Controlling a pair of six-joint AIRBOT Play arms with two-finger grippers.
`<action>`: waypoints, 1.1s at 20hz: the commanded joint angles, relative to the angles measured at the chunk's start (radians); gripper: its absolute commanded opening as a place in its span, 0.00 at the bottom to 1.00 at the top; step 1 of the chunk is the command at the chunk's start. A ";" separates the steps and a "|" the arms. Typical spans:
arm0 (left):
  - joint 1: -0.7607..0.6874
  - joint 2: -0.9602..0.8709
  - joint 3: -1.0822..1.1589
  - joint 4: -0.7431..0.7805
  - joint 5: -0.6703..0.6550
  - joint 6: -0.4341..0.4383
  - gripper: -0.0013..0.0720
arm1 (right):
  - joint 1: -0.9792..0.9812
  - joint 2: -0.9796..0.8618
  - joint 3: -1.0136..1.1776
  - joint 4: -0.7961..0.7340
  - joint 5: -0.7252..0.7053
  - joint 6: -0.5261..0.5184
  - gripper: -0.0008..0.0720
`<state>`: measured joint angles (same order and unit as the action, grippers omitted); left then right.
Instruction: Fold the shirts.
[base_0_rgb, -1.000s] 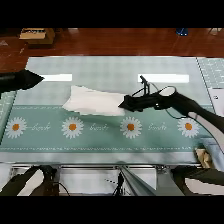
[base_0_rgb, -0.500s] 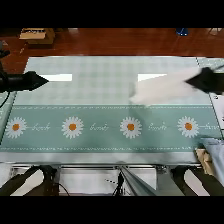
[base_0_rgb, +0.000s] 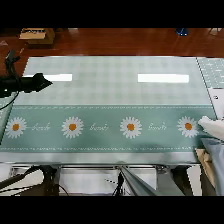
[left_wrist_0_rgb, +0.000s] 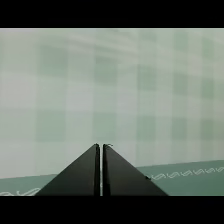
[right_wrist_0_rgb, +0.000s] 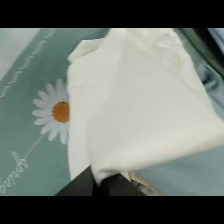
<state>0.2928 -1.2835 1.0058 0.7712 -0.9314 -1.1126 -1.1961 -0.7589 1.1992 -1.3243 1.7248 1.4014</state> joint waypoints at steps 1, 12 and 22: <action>0.001 -0.071 0.000 0.001 0.085 0.002 0.10 | -0.112 0.005 0.003 -0.179 0.050 -0.007 0.04; 0.078 -0.097 0.004 0.001 0.198 0.072 0.10 | -0.112 0.006 -0.001 -0.772 0.020 0.007 0.05; 0.094 -0.095 0.068 -0.002 0.098 0.158 0.70 | -0.087 0.006 0.001 -0.356 -0.219 -0.112 0.61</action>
<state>0.3904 -1.3796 1.0348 0.7715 -0.7677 -0.9993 -1.2995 -0.7532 1.1988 -1.9667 1.6344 1.3609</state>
